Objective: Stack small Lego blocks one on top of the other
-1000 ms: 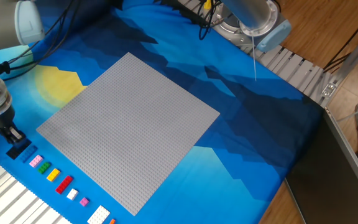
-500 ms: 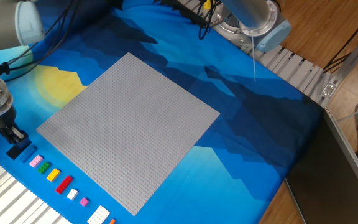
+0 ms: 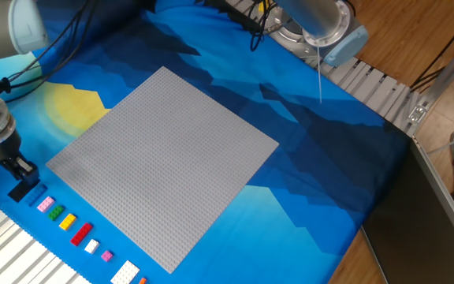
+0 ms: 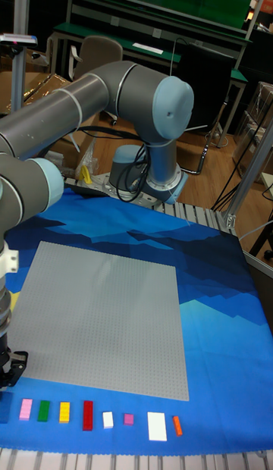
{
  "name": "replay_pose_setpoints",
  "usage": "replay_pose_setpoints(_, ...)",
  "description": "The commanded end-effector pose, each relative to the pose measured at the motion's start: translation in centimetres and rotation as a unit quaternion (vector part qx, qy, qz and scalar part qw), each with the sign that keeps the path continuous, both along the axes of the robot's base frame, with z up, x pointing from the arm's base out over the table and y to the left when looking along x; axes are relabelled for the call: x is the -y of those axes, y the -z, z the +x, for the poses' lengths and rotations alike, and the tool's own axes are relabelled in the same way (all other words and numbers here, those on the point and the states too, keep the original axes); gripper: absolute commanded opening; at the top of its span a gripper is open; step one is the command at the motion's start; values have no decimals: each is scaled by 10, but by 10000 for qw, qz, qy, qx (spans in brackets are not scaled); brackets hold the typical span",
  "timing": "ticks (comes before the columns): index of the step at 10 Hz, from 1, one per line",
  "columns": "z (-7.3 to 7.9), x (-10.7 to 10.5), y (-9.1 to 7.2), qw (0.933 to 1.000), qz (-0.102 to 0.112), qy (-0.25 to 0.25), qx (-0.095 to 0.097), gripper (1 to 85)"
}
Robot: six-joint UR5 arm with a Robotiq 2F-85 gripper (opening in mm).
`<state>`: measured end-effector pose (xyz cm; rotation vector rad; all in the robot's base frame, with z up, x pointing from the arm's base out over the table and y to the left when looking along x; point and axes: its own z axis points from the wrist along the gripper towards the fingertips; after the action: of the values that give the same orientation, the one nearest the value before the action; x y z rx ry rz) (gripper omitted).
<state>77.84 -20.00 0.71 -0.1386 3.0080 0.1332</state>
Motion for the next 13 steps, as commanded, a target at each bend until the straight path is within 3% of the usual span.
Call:
replay_pose_setpoints(1,2,1,2,9999,121,-10,1,403)
replay_pose_setpoints(6,6,-1,-5,9998,157,20,-80,407)
replay_pose_setpoints(9,11,-6,4,9998,191,50,-83,410)
replay_pose_setpoints(13,8,-2,2,9997,128,104,-165,410)
